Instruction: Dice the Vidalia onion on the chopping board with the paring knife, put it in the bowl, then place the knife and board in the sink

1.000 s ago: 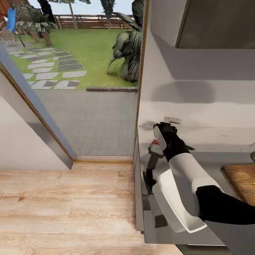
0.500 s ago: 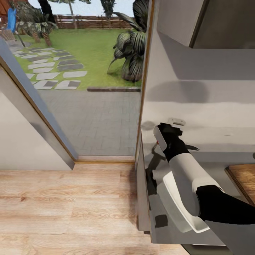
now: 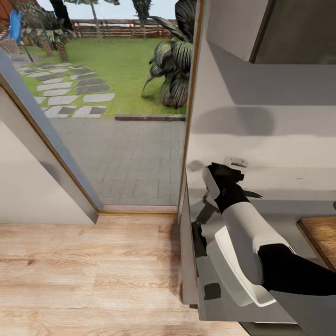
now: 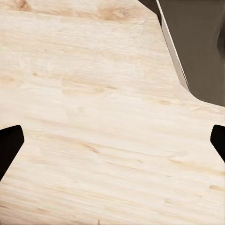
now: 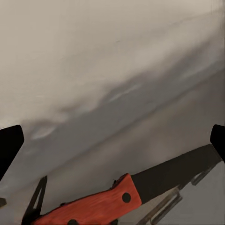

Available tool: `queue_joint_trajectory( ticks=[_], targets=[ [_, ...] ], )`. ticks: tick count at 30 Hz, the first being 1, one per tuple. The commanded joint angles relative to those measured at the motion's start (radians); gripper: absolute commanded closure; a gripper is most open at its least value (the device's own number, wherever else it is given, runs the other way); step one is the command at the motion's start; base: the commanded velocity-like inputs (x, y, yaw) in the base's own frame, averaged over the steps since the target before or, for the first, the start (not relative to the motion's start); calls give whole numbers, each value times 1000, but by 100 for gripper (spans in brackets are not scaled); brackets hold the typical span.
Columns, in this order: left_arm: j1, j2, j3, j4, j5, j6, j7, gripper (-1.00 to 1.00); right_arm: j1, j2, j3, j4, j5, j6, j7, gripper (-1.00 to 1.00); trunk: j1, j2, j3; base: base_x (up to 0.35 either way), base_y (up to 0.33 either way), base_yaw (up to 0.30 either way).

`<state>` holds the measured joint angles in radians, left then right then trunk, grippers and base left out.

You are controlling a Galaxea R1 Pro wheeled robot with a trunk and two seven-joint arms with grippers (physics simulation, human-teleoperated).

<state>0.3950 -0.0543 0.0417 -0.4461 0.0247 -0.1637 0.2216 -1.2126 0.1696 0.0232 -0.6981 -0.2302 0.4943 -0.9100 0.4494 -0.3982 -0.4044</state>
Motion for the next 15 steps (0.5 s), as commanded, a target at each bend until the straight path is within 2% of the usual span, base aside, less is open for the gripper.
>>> queue_joint_trajectory(
  ticks=[1,3,9,15],
  targets=[
    [1,-1,4,-2,2,-2,-1,-100,-1,1,-2,6,-11,7,-8,-100,1,-2,-2,0,0,0],
    [1,-1,3,-2,2,-2,-1,-100,-1,1,-9,14,-23,7,-9,-100,1,-2,-2,0,0,0],
    [0,-1,3,0,2,-2,-1,-100,-1,1,-57,40,-109,-4,-10,-100,1,-2,-2,0,0,0],
    [0,-1,3,0,3,-2,-1,-100,-1,-1,-67,43,-128,-21,-12,-100,1,-2,-2,0,0,0]
  ],
)
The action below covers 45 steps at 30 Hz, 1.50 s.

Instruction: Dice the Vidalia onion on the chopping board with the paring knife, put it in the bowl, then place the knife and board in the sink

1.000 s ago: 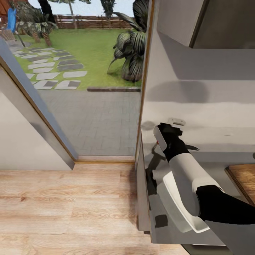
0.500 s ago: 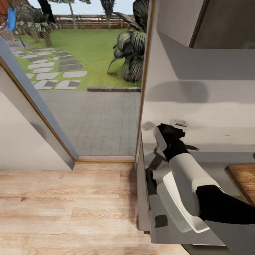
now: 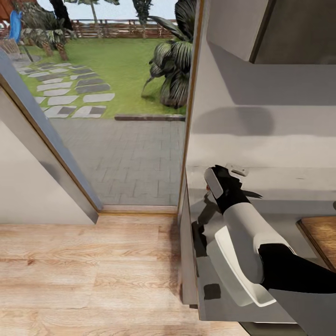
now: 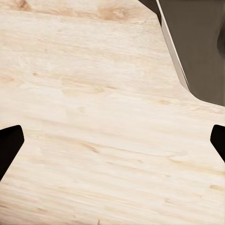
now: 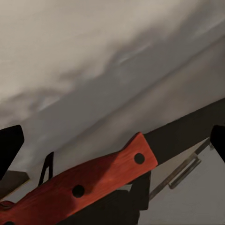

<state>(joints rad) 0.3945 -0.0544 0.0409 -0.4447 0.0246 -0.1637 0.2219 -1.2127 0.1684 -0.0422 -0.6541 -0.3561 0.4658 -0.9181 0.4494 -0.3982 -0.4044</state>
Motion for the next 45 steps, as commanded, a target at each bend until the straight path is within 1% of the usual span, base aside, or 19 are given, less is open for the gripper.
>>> queue_joint_trajectory(
  ticks=[1,7,19,24,25,29,31,36,45],
  targets=[
    [1,-1,4,-2,3,-2,-1,-100,-1,0,-3,-1,-3,6,-4,-100,1,-2,-2,0,0,0],
    [1,-1,4,-2,3,-2,-1,-100,-1,0,-8,0,-6,3,-4,-100,1,-2,-2,0,0,0],
    [1,-1,4,-2,3,-2,-1,-100,-1,2,-55,-1,-10,3,1,-100,1,-2,-2,0,0,0],
    [1,-1,5,-2,3,-2,-1,-100,-1,3,-62,-1,-14,3,2,-100,1,-2,-2,-20,0,0],
    [1,-1,4,-3,3,-2,-1,-100,-1,3,-63,-1,-54,4,2,-100,1,-2,-2,-75,0,0],
    [1,-1,5,-3,2,-2,-1,-100,-1,1,-63,0,-105,3,2,-100,1,-2,-2,-37,0,0],
    [1,-1,4,-3,2,-2,-1,-100,-1,1,-64,0,-117,3,3,-100,1,-2,-2,-13,0,0],
    [0,-1,5,-3,2,-2,-1,-100,-1,0,-64,0,-128,2,3,-100,1,-2,-2,-4,0,0],
    [1,-1,4,-3,2,-2,-1,-100,-1,0,-64,1,-131,2,4,-100,1,-2,-2,-24,44,0]
  ],
)
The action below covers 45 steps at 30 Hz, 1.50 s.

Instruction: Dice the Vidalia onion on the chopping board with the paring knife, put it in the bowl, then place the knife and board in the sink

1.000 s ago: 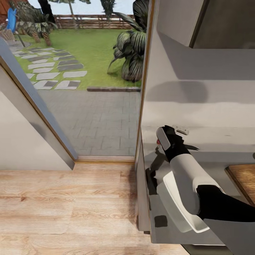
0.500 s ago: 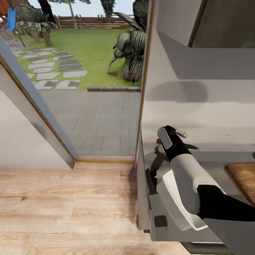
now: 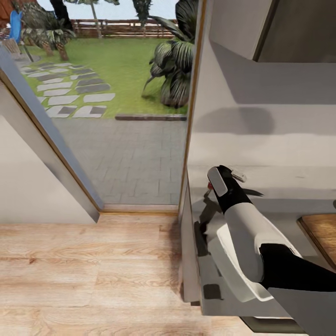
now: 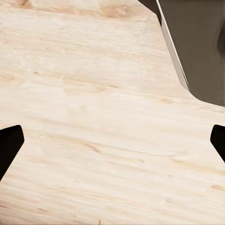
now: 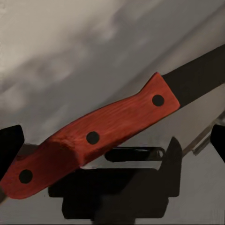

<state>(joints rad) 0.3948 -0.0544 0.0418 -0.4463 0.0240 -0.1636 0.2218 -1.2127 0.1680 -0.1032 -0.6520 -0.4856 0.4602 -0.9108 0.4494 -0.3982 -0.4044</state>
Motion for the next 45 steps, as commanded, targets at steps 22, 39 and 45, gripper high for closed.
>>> queue_joint_trajectory(
  ticks=[22,39,45],
  targets=[
    [0,-1,4,-2,2,-2,-1,-100,-1,2,-2,-1,-1,8,-3,-100,1,-2,-2,6,49,0],
    [0,-1,4,1,3,-2,-1,-100,-1,0,-3,12,-2,6,-2,-100,1,-2,-2,31,-8,0],
    [0,-1,4,4,2,-2,-1,-100,-1,-3,-6,12,-2,6,-2,-100,1,-2,-2,0,-98,0]
  ],
)
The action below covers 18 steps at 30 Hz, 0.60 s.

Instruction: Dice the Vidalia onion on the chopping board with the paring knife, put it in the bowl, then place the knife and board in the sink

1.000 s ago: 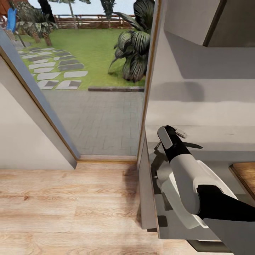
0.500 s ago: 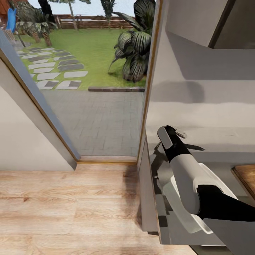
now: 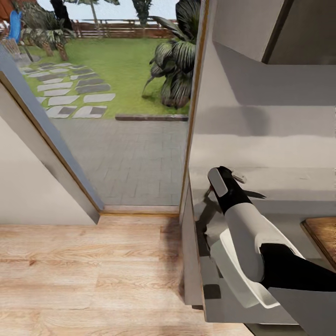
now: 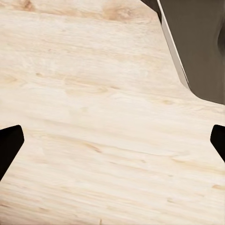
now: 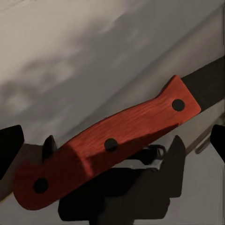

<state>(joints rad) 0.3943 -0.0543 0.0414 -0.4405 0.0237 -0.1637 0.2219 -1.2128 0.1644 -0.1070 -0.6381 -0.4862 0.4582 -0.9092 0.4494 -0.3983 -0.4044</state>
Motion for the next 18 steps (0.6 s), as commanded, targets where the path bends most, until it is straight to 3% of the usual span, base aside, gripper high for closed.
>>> queue_joint_trajectory(
  ticks=[1,18],
  targets=[
    [0,-1,4,-2,2,-2,-1,-100,-1,0,-3,-2,-2,7,-4,-100,1,-2,-2,0,-38,0],
    [1,-1,4,-1,2,-2,-1,-100,-1,0,-50,-2,-4,5,-5,-100,1,-2,-2,0,-6,0]
  ],
)
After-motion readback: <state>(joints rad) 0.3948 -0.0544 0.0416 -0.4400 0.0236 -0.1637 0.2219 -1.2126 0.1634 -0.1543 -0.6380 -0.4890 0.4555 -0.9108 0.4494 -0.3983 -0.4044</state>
